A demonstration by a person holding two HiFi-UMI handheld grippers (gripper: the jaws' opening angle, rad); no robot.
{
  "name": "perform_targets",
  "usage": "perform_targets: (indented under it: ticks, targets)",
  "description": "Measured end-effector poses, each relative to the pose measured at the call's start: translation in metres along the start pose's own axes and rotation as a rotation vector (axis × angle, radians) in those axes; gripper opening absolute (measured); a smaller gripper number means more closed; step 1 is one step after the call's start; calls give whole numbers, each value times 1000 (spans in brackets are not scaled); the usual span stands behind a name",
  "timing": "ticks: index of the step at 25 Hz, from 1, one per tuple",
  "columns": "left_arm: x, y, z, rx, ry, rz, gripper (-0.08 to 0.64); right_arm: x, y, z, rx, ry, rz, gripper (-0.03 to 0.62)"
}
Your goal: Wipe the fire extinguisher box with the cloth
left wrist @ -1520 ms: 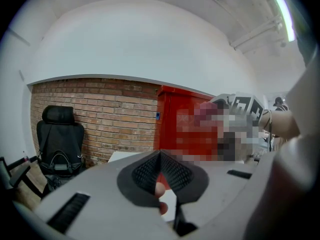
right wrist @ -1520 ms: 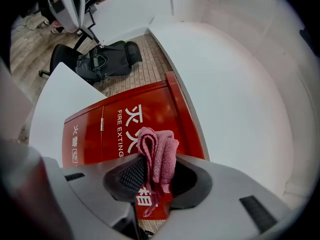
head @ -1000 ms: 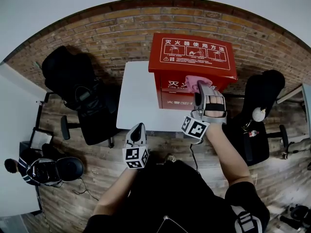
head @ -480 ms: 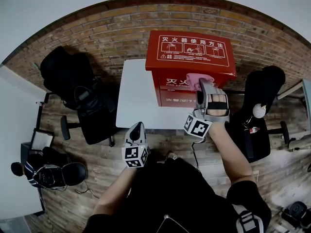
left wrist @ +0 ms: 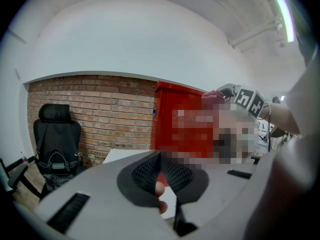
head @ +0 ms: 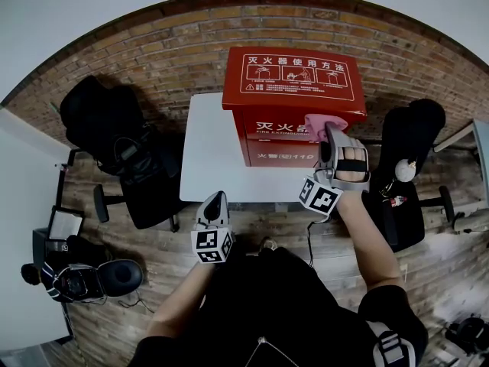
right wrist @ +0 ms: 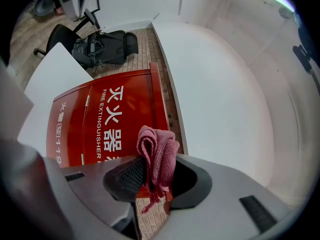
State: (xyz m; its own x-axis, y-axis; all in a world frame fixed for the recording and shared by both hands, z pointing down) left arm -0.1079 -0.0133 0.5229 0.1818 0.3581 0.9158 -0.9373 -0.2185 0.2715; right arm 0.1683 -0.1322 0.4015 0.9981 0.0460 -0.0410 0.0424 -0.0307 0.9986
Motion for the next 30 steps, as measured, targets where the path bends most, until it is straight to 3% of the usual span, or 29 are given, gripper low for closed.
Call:
perform_targets:
  ticks: [9, 30]
  targets:
    - [4, 1, -4, -9, 6, -6, 18, 7, 7, -2, 6, 18, -6, 123]
    - [13, 2, -8, -26, 19, -16, 18, -1, 65, 1, -94, -8, -14, 123]
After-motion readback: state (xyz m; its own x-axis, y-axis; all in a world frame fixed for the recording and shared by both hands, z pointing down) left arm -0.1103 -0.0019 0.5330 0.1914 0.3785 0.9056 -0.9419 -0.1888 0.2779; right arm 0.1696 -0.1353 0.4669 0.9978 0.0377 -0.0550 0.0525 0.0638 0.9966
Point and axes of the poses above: the fingertips, and each gripper's own axes: z forward along the fingers, y to its left, x out of its underside, the point moved 4 cm from there along -z, backward along the fingers, and after that the axes turned 9 degrees about -z, right-handed, at the moved point
